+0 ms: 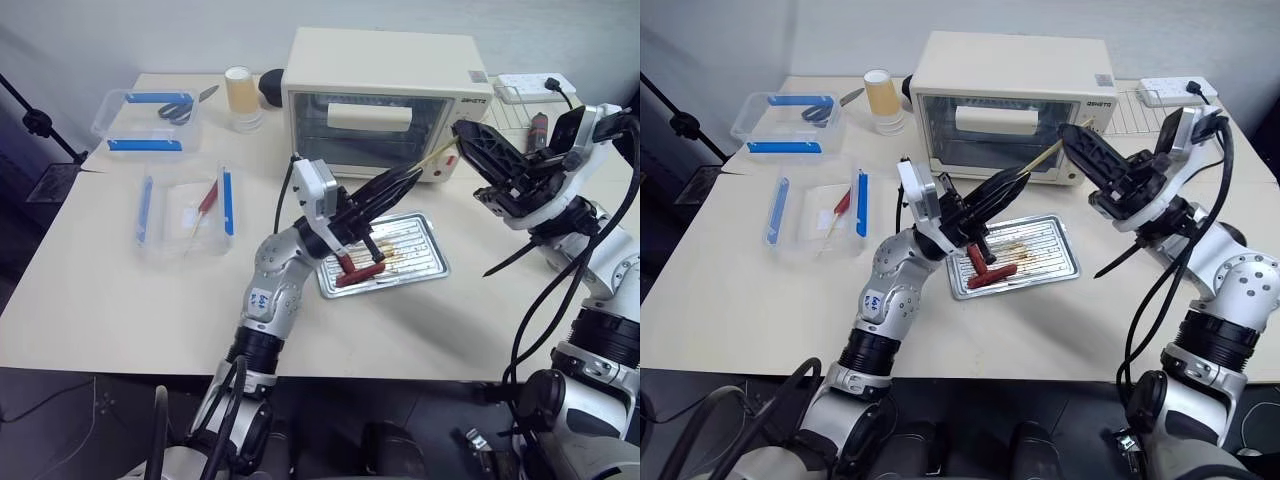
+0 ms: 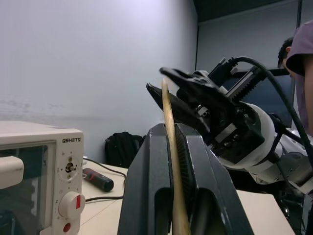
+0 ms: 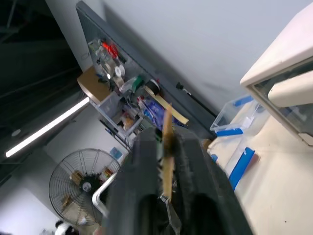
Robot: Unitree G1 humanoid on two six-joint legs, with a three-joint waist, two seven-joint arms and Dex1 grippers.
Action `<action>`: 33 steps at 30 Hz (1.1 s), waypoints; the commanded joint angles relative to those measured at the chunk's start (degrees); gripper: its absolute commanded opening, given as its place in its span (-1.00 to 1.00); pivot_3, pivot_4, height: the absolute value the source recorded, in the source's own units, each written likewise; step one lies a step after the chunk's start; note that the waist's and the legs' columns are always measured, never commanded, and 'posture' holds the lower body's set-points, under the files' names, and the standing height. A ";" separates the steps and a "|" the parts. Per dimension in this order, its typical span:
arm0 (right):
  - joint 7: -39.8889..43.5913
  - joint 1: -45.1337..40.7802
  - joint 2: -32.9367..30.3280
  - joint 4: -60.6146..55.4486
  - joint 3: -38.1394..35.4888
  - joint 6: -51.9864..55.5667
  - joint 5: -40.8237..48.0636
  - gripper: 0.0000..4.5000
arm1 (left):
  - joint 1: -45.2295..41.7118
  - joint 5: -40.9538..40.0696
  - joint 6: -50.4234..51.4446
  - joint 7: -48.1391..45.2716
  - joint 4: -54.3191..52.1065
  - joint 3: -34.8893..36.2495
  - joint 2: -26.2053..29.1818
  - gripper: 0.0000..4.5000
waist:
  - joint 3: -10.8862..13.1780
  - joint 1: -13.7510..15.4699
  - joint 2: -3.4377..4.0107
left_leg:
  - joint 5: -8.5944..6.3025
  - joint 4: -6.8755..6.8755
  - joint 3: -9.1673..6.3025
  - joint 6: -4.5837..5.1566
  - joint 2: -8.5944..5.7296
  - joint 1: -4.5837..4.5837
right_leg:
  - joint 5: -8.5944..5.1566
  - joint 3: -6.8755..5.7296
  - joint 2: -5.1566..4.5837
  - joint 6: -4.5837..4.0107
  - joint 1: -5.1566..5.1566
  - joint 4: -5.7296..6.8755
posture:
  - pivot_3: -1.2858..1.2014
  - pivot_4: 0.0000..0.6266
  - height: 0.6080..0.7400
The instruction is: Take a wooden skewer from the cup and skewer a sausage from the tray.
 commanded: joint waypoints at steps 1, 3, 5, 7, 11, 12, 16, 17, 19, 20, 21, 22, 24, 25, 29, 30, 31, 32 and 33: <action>9.52 3.31 -5.80 -3.69 3.24 -9.47 -12.77 -0.03 | 1.96 -1.60 2.10 -0.78 -5.98 1.58 3.46 -1.00 | 0.00 0.01 0.00 | 0.00 0.00 0.00 0.00 -0.01 0.00 | 0.00 0.00 0.00 0.00 0.00 0.00 | 0.03 -0.52 1.00; 19.68 7.85 -12.34 -3.83 7.18 -15.22 -21.36 0.27 | 4.43 -2.45 4.43 -1.98 -9.42 2.63 7.64 -1.00 | 0.00 0.13 0.00 | 0.00 -0.01 -0.01 0.01 -0.02 -0.01 | 0.00 0.00 0.00 0.00 0.00 -0.02 | 0.03 -0.52 1.00; 27.52 11.79 -17.15 -1.57 9.61 -22.08 -28.50 0.54 | 7.82 -3.81 7.31 -3.24 -13.34 4.09 12.56 -1.00 | 0.00 -0.01 0.00 | -0.01 -0.04 0.00 0.02 -0.02 -0.02 | 0.00 0.00 0.00 0.00 0.00 -0.05 | 0.03 -0.52 1.00; 35.62 15.67 -20.99 1.82 12.99 -34.14 -38.43 0.84 | 12.00 -5.57 10.30 -4.59 -17.62 5.84 17.78 -1.00 | 0.00 -0.23 -0.01 | -0.01 -0.04 0.02 0.02 -0.01 0.00 | 0.00 0.01 0.01 0.00 0.00 -0.08 | 0.03 -0.52 1.00; 48.50 19.91 -24.05 10.64 18.14 -59.56 -53.53 0.99 | 19.85 -9.31 14.89 -5.68 -25.39 9.96 25.49 -1.00 | 0.01 -0.24 -0.02 | -0.01 -0.05 0.03 0.02 0.01 0.04 | 0.00 0.03 0.01 0.00 0.01 -0.07 | 0.03 -0.52 1.00; 49.61 19.49 -23.72 12.48 18.13 -60.95 -53.95 0.99 | 22.22 -10.14 15.86 -5.73 -27.23 11.45 27.28 -1.00 | 0.02 -0.35 -0.02 | -0.01 -0.02 0.05 0.02 0.02 0.04 | 0.00 0.05 0.01 0.00 0.01 -0.07 | 0.03 -0.52 1.00; 55.30 17.26 -23.66 16.60 20.44 -62.59 -55.12 0.99 | 31.88 -12.94 18.67 -4.43 -32.79 18.05 32.41 -1.00 | 0.02 -0.46 -0.02 | -0.01 -0.03 -0.02 0.01 0.06 0.12 | 0.00 0.04 0.00 0.00 0.07 -0.04 | 0.03 -0.52 1.00; 56.02 16.45 -23.70 16.35 21.58 -61.23 -55.55 0.99 | 33.89 -13.49 19.08 -3.79 -33.59 19.77 33.01 -1.00 | 0.02 -0.46 -0.02 | -0.01 -0.01 -0.03 0.01 0.07 0.13 | 0.00 0.03 0.01 0.00 0.08 -0.06 | 0.03 -0.52 1.00; 57.16 13.57 -22.41 16.35 24.40 -64.68 -58.51 0.99 | 37.38 -14.39 19.79 -2.48 -35.03 22.79 33.79 -1.00 | 0.02 -0.46 -0.02 | -0.01 -0.01 -0.07 0.01 0.07 0.14 | 0.00 0.03 0.00 0.00 0.12 -0.09 | 0.03 -0.52 1.00; 56.86 11.54 -21.44 15.95 25.80 -64.45 -59.37 0.99 | 38.70 -14.74 20.03 -1.91 -35.48 24.00 34.00 -1.00 | 0.02 -0.47 -0.02 | -0.01 0.00 -0.08 0.00 0.08 0.14 | 0.00 0.04 0.00 0.00 0.13 -0.10 | 0.03 -0.52 1.00; 57.03 8.15 -20.14 15.37 28.43 -63.47 -60.87 0.99 | 40.23 -14.95 20.23 -1.56 -35.92 25.10 34.22 -1.00 | 0.02 -0.45 -0.03 | -0.01 0.00 -0.11 0.00 0.07 0.16 | 0.00 0.05 0.00 0.00 0.14 -0.11 | 0.03 -0.52 1.00; 57.19 5.83 -19.29 14.99 30.18 -62.30 -61.81 0.99 | 41.21 -15.12 20.38 -1.32 -36.23 25.76 34.38 -1.00 | 0.02 -0.64 -0.03 | -0.01 0.01 -0.12 0.00 0.07 0.16 | 0.00 0.04 0.00 0.00 0.14 -0.12 | 0.03 -0.52 1.00; 58.03 0.32 -17.25 14.68 35.17 -58.29 -64.73 0.99 | 42.61 -15.45 20.70 -0.95 -36.40 26.57 34.45 -1.00 | 0.02 -0.79 -0.03 | -0.02 -0.03 -0.24 -0.02 0.08 0.22 | 0.00 0.14 0.00 0.00 0.10 -0.10 | 0.03 -0.52 1.00; 58.29 -1.55 -16.54 14.91 36.99 -56.98 -65.99 0.99 | 42.92 -15.62 20.84 -0.85 -36.35 26.71 34.47 -1.00 | 0.02 -0.91 -0.03 | -0.03 -0.02 -0.28 -0.04 0.08 0.23 | -0.01 0.13 0.00 -0.01 0.10 -0.10 | 0.03 -0.52 1.00; 54.92 -9.34 -11.98 19.70 44.79 -53.72 -74.93 0.99 | 43.94 -15.44 20.75 -1.26 -35.39 26.71 34.38 -1.00 | 0.01 -0.42 -0.06 | -0.05 -0.03 -0.27 -0.08 0.07 0.20 | -0.01 0.08 0.00 -0.02 0.10 -0.07 | 0.03 -0.52 1.00; 53.53 -10.57 -10.79 20.86 45.52 -53.26 -76.32 0.99 | 44.06 -15.37 20.75 -1.31 -35.36 26.61 34.34 -1.00 | 0.00 -0.25 -0.07 | -0.05 -0.02 -0.27 -0.08 0.05 0.17 | -0.01 0.05 0.00 -0.02 0.10 -0.08 | 0.03 -0.52 1.00; 52.64 -11.41 -9.58 21.67 45.72 -52.77 -76.72 0.99 | 44.10 -15.31 20.74 -1.23 -35.42 26.52 34.30 -1.00 | 0.00 -0.08 -0.07 | -0.05 0.00 -0.26 -0.08 0.05 0.16 | -0.01 0.03 0.00 -0.02 0.10 -0.07 | 0.03 -0.52 1.00; 51.71 -12.18 -8.14 22.34 45.85 -52.23 -76.98 0.99 | 44.28 -15.46 20.81 -1.10 -35.67 26.57 34.21 -1.00 | 0.00 -0.06 -0.07 | -0.05 0.01 -0.25 -0.08 0.06 0.09 | -0.01 -0.01 -0.01 -0.02 0.08 -0.07 | 0.03 -0.52 1.00; 51.84 -12.79 -7.20 22.97 46.49 -52.61 -77.52 0.99 | 44.56 -15.58 20.84 -0.96 -36.01 26.59 34.10 -1.00 | 0.00 -0.14 -0.07 | -0.05 0.03 -0.23 -0.08 0.05 0.06 | -0.01 -0.03 -0.01 -0.02 0.08 -0.08 | 0.03 -0.52 1.00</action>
